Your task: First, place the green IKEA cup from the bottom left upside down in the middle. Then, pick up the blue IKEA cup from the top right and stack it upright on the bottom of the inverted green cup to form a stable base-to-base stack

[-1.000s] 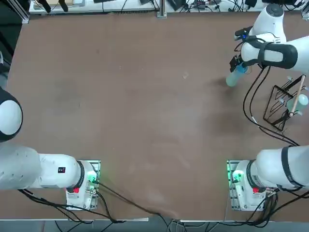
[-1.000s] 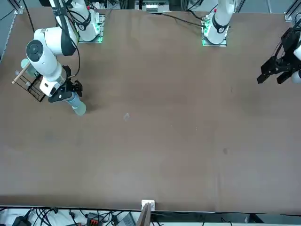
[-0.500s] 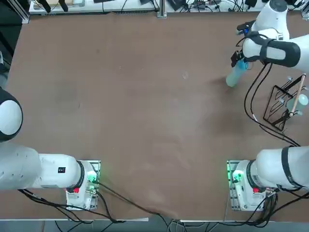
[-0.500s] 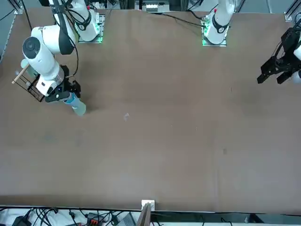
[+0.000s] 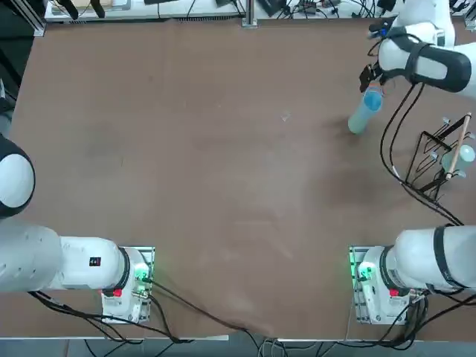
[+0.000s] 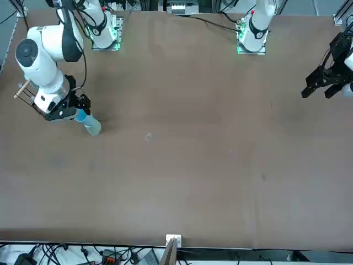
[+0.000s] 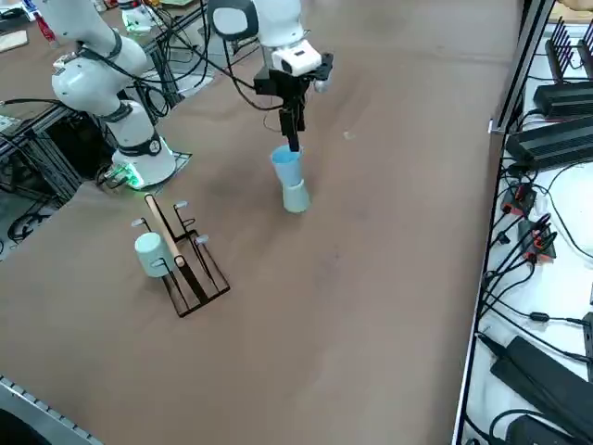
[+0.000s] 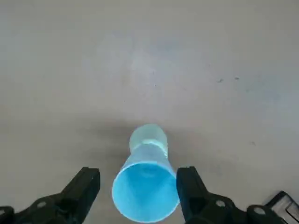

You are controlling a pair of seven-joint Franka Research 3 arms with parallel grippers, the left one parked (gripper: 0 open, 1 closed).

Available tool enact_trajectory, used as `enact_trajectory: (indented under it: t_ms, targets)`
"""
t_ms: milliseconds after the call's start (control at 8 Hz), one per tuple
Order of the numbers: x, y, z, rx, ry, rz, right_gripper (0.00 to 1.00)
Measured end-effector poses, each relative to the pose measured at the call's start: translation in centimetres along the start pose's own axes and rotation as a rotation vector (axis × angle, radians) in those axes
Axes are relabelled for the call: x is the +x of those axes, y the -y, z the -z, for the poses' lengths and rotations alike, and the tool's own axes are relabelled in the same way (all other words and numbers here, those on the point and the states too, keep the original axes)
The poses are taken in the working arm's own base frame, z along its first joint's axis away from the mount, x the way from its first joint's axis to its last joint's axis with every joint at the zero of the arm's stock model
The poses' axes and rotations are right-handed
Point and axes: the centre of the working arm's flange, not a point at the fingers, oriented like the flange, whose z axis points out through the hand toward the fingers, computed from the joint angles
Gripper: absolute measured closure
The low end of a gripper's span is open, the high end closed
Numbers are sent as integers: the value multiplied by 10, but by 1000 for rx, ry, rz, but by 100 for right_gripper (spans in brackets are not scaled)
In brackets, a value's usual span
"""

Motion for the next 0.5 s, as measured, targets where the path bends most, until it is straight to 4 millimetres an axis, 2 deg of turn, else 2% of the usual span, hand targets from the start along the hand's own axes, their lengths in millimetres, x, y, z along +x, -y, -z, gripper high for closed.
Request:
enact_trajectory:
  t_ms: [500]
  targets:
    - [7, -3, 16, 0, 15, -3, 0]
